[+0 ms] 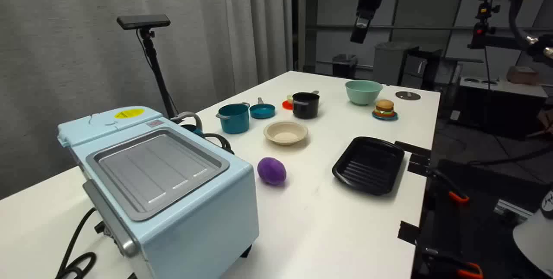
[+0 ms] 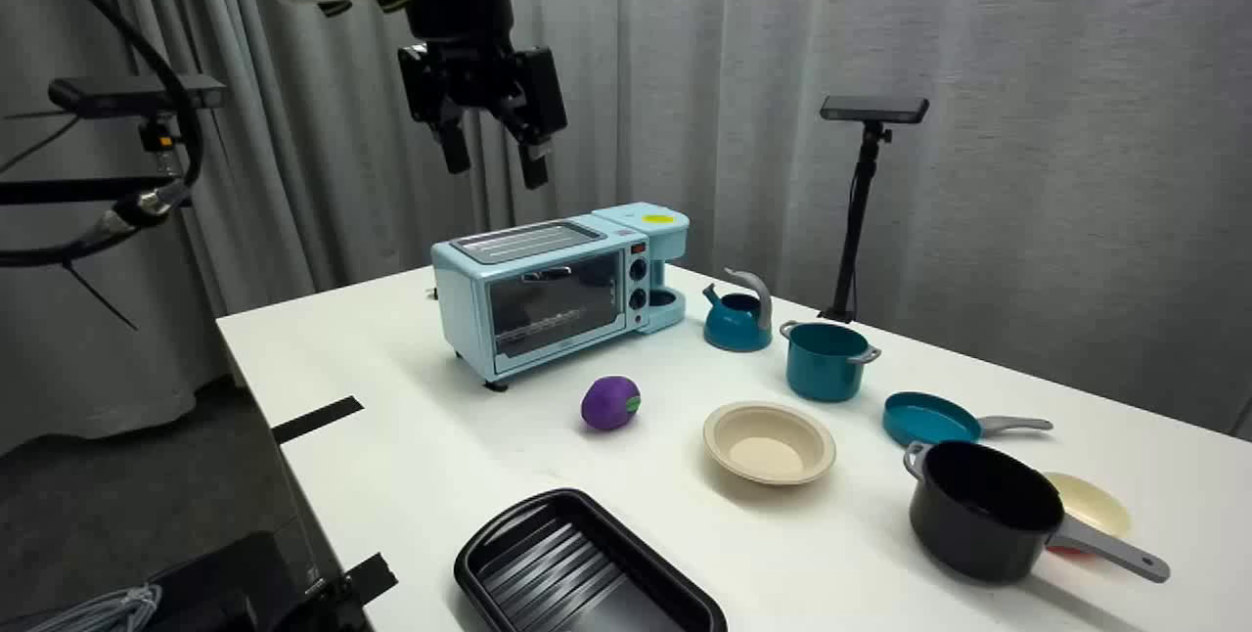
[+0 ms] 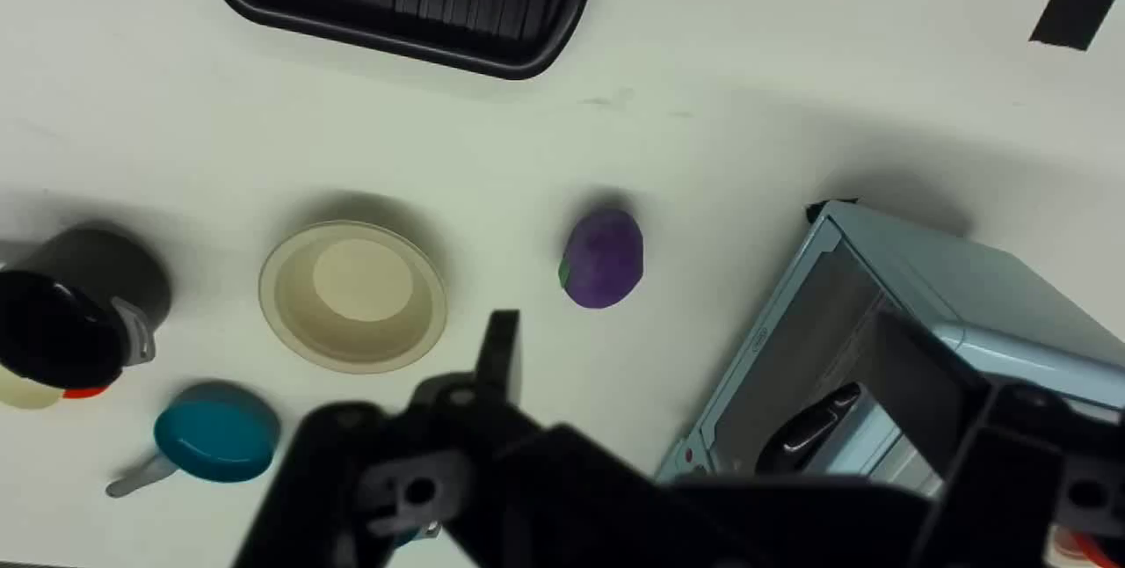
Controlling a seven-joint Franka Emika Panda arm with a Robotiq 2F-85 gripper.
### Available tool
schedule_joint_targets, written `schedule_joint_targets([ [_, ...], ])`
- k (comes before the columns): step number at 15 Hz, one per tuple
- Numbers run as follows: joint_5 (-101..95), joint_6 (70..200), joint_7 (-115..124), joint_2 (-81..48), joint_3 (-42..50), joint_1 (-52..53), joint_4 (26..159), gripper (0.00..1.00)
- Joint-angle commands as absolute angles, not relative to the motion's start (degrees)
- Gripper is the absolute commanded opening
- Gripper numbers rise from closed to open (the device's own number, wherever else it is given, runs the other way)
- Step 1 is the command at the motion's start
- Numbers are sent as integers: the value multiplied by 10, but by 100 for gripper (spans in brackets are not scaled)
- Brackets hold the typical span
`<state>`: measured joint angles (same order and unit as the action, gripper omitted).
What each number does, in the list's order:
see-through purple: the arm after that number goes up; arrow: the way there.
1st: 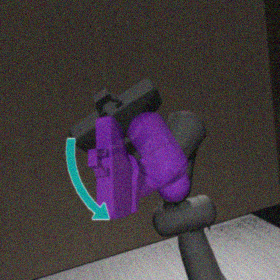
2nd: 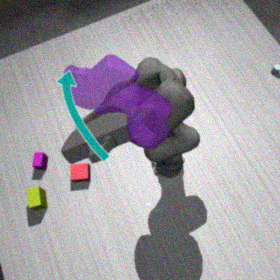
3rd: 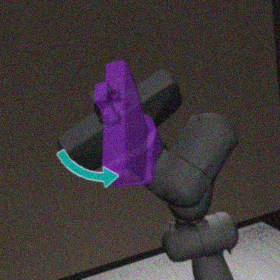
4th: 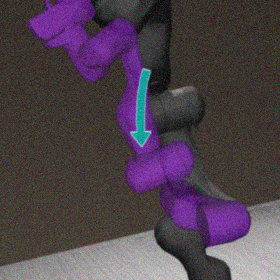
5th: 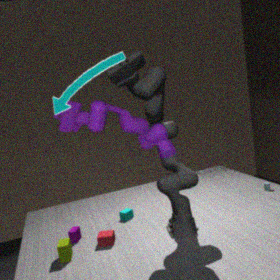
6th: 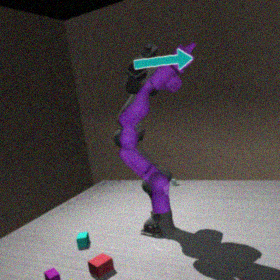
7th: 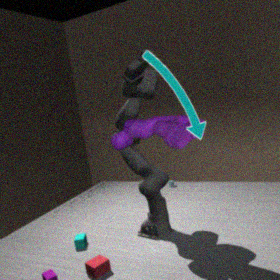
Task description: Put the purple plushie on the white plate
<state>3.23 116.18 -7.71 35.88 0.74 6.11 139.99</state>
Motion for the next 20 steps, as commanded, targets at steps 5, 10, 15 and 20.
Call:
schedule_joint_targets([
  [5, 35, 1161, -79, 358, 4, 57, 1399, 100],
  [10, 35, 1161, -79, 358, 4, 57, 1399, 100],
  [15, 35, 1161, -79, 358, 4, 57, 1399, 100],
  [20, 32, 1165, -80, 348, 4, 56, 1399, 100],
])
